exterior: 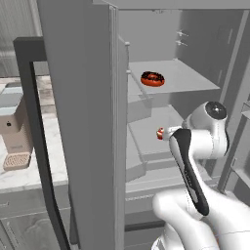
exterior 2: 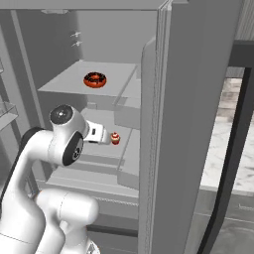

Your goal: Take the donut and cupcake from the fridge and place them on the empty tray on the dining counter.

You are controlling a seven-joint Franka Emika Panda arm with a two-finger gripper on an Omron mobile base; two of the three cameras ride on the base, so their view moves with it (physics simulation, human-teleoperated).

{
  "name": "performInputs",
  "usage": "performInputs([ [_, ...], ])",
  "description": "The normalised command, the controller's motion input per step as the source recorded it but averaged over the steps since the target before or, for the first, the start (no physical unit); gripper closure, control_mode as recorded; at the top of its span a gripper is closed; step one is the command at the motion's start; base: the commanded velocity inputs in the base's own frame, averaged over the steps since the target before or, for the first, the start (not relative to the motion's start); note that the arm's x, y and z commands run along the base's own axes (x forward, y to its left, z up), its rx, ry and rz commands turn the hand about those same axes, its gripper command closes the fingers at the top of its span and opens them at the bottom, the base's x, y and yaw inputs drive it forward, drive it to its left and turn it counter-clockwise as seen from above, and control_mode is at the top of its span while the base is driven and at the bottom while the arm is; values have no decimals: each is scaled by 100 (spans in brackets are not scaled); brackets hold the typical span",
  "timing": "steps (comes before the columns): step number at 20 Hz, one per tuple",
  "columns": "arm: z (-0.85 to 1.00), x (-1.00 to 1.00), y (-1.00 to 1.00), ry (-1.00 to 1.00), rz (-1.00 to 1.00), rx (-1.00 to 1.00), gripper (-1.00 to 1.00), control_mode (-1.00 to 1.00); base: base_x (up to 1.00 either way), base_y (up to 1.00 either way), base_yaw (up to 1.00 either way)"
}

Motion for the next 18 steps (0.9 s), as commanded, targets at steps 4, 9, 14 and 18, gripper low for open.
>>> performInputs([
  [4, -25, 41, -13, 0, -1, -3, -100, -100, 0, 0, 0],
  [9, -9, 40, -20, 0, 0, 0, -100, -100, 0, 0, 0],
  [14, -9, 46, -14, 0, 0, 0, -100, -100, 0, 0, 0],
  [18, -10, 46, -3, 0, 0, 0, -100, -100, 0, 0, 0],
])
